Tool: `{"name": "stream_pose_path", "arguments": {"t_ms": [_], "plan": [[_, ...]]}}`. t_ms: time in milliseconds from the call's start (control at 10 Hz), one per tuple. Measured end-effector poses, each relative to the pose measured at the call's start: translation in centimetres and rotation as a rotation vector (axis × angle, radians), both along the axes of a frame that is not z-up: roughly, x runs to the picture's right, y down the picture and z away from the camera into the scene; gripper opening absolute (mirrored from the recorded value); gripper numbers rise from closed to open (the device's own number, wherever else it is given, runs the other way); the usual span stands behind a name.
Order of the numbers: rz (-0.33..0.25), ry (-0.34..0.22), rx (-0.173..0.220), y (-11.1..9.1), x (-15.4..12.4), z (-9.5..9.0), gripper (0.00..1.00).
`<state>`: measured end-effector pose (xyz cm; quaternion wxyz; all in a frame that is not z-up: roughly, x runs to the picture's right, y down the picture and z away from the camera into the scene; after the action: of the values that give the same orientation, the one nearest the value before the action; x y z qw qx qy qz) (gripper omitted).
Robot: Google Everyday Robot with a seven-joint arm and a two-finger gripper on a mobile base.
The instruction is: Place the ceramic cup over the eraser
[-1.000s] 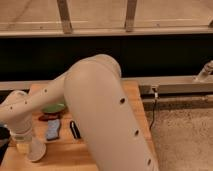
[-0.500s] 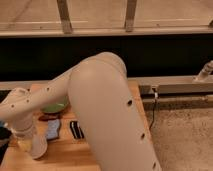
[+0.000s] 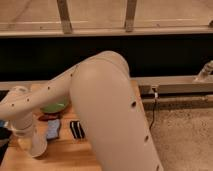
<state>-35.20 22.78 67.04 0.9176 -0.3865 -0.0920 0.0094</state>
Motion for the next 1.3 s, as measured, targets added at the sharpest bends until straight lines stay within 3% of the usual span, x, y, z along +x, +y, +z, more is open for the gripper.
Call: {"name": "stream_pose_path", "arguments": {"t_ms": [300,500,700,900,1100,1300], "plan": [[0.031,0.040,0.061,-5.4,2.1,-1.8,0.00],[0.057,0.075,0.091,-9.2,4.1,-2.0,0.00],[0.100,0.115,0.113,-13.0,6.5,-2.0,0.00],[0.158,0.173,0.136,-17.2,9.7,-3.8,0.00],[0.221,0.234,0.150,-18.7,13.4,-5.3,0.00],[0.233,0.243,0.155,-18.8,14.0,-5.7,0.00]]}}
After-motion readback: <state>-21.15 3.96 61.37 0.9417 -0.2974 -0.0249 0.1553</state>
